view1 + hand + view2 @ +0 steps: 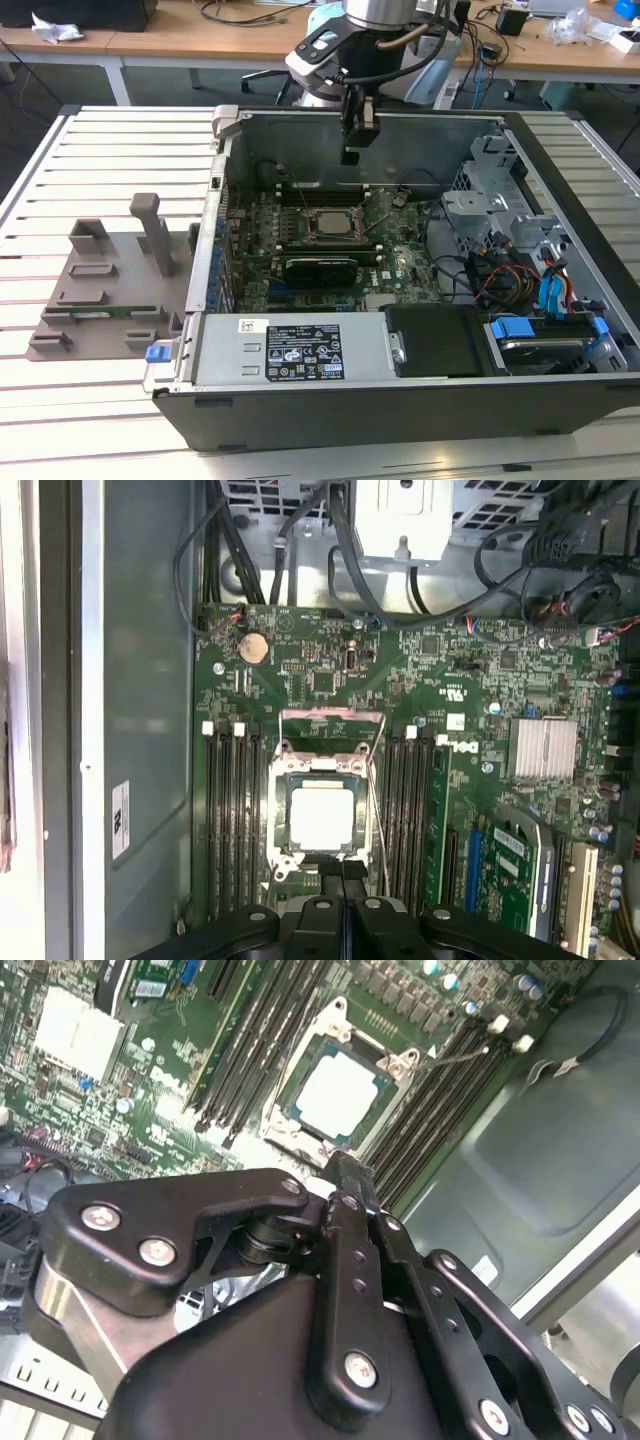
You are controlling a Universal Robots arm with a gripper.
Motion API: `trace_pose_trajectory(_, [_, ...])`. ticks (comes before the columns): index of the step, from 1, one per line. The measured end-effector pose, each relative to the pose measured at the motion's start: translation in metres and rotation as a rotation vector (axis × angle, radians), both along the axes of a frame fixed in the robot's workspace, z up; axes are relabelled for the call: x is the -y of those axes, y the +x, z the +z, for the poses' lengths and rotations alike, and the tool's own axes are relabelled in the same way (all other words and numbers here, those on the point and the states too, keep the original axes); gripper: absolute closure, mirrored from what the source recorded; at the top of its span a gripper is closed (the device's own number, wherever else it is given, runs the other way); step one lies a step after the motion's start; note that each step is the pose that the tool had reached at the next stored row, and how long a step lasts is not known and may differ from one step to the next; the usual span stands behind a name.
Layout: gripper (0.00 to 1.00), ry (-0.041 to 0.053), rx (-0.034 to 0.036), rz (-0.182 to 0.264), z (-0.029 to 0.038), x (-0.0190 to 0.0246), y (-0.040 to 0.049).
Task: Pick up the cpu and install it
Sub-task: 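Close the cpu cover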
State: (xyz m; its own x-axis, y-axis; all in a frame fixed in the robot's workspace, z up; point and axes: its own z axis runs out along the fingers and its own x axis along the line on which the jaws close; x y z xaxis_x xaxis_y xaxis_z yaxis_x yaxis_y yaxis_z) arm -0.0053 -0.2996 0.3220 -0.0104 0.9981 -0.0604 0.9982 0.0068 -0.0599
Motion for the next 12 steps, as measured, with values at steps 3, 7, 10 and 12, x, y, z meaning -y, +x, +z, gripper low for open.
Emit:
trace_pose_trajectory(3, [0.89,-0.0002,-0.0013,0.000,0.0000,-0.0001,0.0071])
trace_pose_trajectory(7, [0.89,0.0001,-0.0035,0.000,-0.0001,-0.0003,0.0168])
trace_pose_trajectory(10, [0.89,0.0000,-0.0042,0.000,-0.0001,-0.0003,0.0202])
trace_pose_trajectory(12, [0.89,-0.0001,-0.0054,0.000,-0.0001,-0.0003,0.0240])
